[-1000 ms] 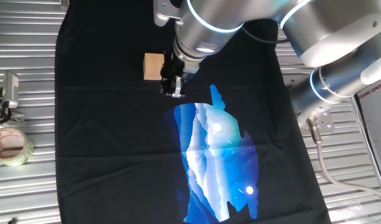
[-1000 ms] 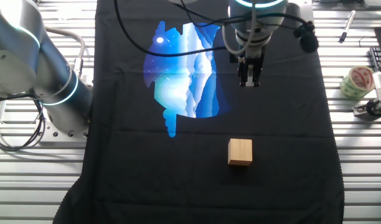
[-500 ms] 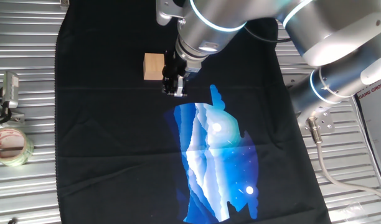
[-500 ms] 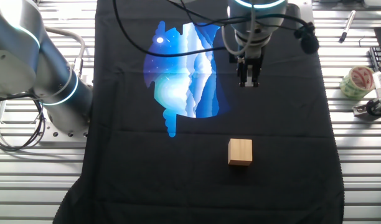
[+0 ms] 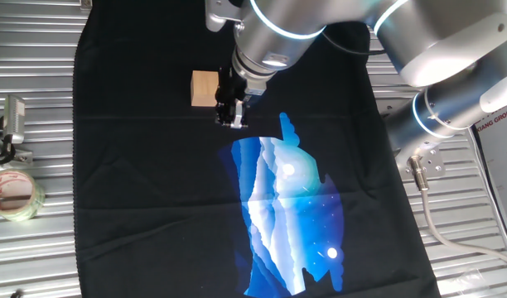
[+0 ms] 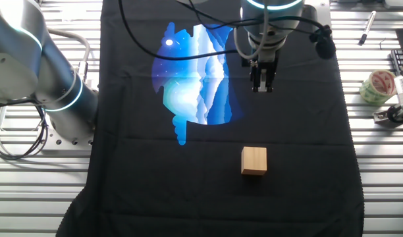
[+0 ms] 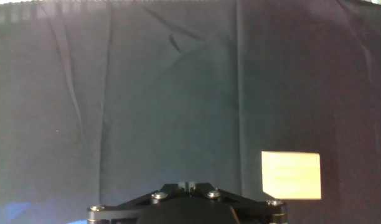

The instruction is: Pick up the small block on the left and move it to the right

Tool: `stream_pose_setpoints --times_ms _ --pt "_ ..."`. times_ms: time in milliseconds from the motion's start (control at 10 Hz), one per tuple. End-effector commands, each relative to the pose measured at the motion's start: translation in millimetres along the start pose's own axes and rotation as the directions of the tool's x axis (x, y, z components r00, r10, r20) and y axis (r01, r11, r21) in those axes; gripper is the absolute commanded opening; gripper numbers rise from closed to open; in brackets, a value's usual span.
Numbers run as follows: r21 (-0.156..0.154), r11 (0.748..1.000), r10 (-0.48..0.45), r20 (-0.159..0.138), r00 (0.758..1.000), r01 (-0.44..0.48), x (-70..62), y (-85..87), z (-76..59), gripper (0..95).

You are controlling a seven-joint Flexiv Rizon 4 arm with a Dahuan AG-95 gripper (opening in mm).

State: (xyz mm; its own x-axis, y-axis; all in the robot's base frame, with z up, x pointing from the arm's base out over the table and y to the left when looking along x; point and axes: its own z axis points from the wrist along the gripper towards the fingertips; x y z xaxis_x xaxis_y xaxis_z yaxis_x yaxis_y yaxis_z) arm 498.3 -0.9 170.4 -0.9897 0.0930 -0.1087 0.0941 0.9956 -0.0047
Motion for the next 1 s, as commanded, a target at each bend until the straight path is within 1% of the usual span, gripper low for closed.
stream_pose_setpoints --times_ms 100,300,400,500,600,700,800,900,1000 --pt "-0.001 1.0 0.008 -0.013 1.0 -0.008 -1.4 1.0 0.5 0.0" --pt "-0.004 1.0 0.001 0.008 1.0 -0.001 -1.4 1.0 0.2 0.0" --pt "0.001 1.0 -0.021 0.007 1.0 0.021 -1.4 1.0 0.2 0.0" --pt "0.001 1.0 -0.023 0.007 1.0 0.023 -1.4 1.0 0.2 0.0" --pt "0.003 1.0 -0.026 0.006 1.0 0.026 -1.4 1.0 0.2 38.0" --pt "-0.002 1.0 -0.027 0.004 1.0 0.027 -1.4 0.9 0.2 38.0" --pt "-0.009 1.0 -0.029 0.005 1.0 0.029 -1.4 0.9 0.2 57.0" --pt "-0.012 0.999 -0.039 0.011 0.999 0.039 -1.4 0.9 0.2 57.0" --pt "-0.017 0.999 -0.04 0.013 0.999 0.04 -1.4 0.9 0.2 76.0"
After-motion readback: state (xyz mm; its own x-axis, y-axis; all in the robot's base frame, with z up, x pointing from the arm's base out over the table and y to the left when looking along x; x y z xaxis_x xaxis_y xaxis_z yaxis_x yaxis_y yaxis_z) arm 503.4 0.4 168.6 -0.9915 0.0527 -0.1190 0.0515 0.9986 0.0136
